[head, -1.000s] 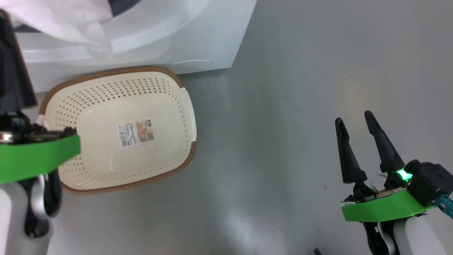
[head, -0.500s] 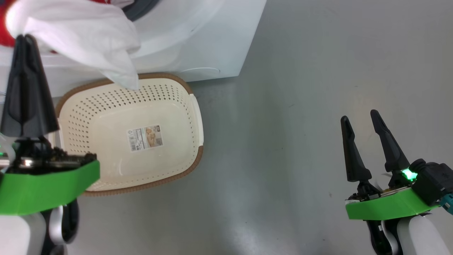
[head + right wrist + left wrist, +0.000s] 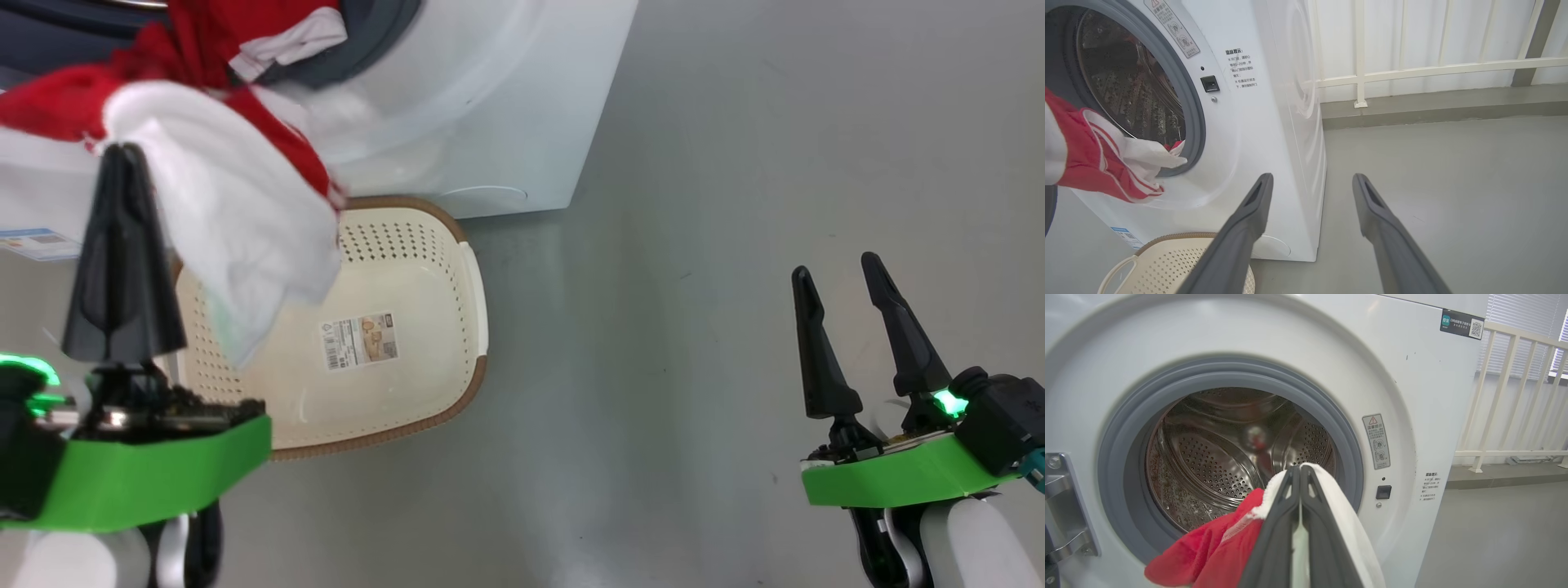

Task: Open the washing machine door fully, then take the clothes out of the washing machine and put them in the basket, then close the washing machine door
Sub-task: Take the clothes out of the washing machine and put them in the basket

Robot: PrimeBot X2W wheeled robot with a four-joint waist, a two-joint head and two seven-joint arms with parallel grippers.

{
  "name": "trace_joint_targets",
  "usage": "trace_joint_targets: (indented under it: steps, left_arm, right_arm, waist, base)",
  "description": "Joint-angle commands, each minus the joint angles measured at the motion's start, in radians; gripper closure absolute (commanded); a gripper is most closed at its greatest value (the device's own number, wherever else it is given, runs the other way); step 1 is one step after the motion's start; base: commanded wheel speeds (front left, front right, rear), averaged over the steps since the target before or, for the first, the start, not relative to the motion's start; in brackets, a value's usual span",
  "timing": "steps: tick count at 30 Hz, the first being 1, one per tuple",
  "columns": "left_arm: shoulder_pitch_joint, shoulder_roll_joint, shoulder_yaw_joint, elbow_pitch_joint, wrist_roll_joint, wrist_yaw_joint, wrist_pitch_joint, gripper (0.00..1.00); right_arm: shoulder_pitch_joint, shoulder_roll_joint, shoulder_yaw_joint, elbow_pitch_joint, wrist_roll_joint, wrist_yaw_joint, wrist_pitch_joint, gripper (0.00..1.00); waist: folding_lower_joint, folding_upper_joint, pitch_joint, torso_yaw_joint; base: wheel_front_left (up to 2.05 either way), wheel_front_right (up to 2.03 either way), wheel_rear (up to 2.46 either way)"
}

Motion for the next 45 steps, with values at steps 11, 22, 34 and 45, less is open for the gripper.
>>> trace_joint_targets:
  steps: [11,22,34,45]
  left_arm:
    - [0.017,-0.026,-0.006,0.206,-0.053,-0.029,-0.043,1.0]
    - [-0.104,-0.095,-0.037,0.643,-0.089,-0.135,-0.092,1.0]
    - [-0.255,-0.155,-0.034,1.031,-0.086,-0.225,-0.1,1.0]
    - [-0.354,-0.196,0.003,1.31,-0.067,-0.263,-0.1,1.0]
  right_arm:
    - [0.017,-0.011,0.033,-0.027,-0.013,0.006,-0.006,0.0]
    - [0.007,-0.011,0.047,-0.005,-0.003,0.006,-0.006,0.0]
    - [-0.006,-0.011,0.058,0.012,0.005,0.006,-0.006,0.0]
    - [-0.032,-0.011,0.084,0.033,0.019,0.006,-0.006,0.0]
  waist:
    - [0.0,0.0,-0.008,-0.003]
    - [0.0,0.0,0.001,-0.037]
    - [0.0,0.0,0.039,-0.06]
    - [0.0,0.0,0.092,-0.095]
  base:
    - [0.0,0.0,0.0]
    - [0.0,0.0,0.0]
    - [0.0,0.0,0.0]
    - [0.0,0.0,0.0]
